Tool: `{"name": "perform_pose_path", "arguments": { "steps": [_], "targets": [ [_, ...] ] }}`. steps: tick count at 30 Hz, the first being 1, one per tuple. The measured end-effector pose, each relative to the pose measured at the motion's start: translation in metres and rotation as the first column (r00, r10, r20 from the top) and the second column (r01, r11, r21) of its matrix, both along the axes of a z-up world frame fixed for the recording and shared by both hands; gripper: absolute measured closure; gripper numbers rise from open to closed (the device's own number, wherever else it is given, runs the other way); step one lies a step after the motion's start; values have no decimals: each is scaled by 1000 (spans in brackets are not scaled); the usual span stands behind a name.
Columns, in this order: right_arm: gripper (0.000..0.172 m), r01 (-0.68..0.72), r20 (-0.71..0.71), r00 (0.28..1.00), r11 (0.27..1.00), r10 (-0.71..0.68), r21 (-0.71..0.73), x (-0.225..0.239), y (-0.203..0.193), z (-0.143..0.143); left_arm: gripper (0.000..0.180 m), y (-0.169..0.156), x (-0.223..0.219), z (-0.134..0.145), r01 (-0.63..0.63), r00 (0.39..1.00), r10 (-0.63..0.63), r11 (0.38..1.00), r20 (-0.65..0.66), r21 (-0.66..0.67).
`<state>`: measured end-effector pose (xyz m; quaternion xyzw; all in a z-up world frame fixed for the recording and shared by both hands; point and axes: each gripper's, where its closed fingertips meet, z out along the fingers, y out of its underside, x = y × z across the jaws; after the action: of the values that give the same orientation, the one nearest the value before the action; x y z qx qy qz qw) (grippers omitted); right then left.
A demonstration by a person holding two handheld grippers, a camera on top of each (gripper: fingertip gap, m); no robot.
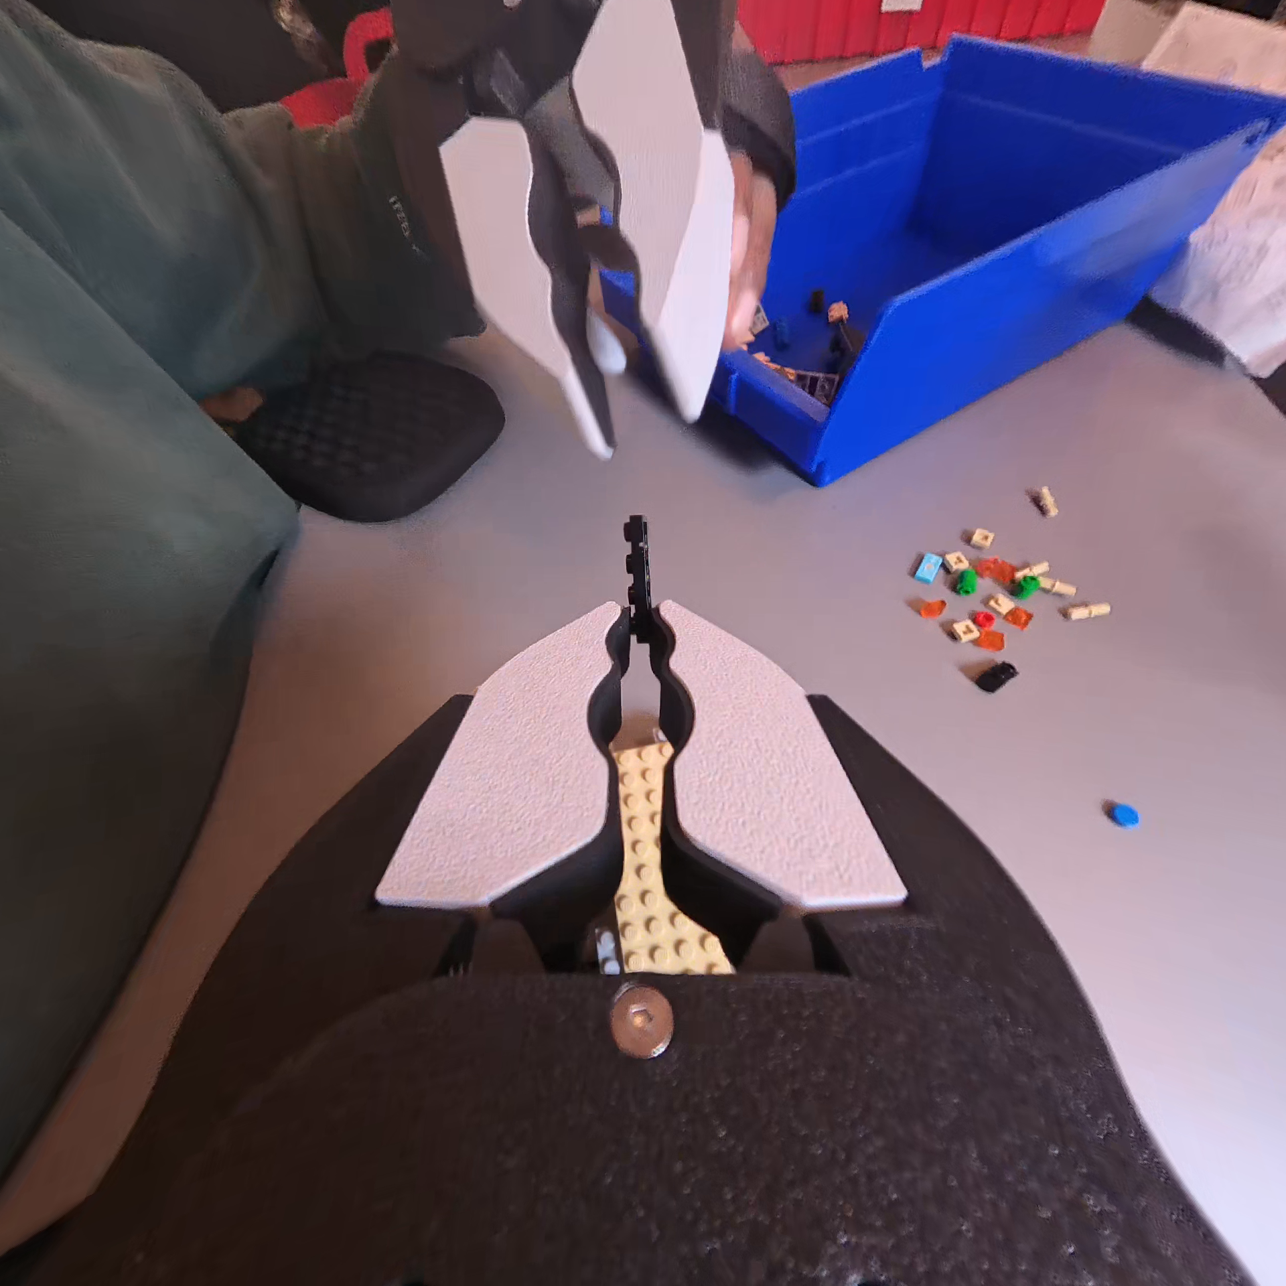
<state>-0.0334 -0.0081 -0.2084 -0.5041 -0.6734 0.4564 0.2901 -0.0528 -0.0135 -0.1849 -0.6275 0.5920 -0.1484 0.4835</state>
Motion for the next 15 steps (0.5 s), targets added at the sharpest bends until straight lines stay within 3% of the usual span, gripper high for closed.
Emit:
{"name": "perform_pose_path", "arguments": {
  "steps": [4, 7, 10, 15],
  "targets": [
    [167, 14, -73, 997, 996, -8, 87, -1, -5, 15, 175, 1, 26, -3, 47, 998, -46, 999, 43, -25],
    [164, 85, -107, 992, 982, -67, 169, 7, 10, 25, 175, 8, 11, 7, -19, 1000, 19, 1000, -16, -4],
    [145, 91, 9, 995, 958, -97, 272, 34, 34, 11, 175, 21, -40, 12, -180, 972, 180, 984, -151, 11],
    [127, 23, 287, 952, 959, -107, 282, 95, 48, -46, 175, 36, -155, -11, -535, 796, 489, 844, -356, -38]
  ]
}}
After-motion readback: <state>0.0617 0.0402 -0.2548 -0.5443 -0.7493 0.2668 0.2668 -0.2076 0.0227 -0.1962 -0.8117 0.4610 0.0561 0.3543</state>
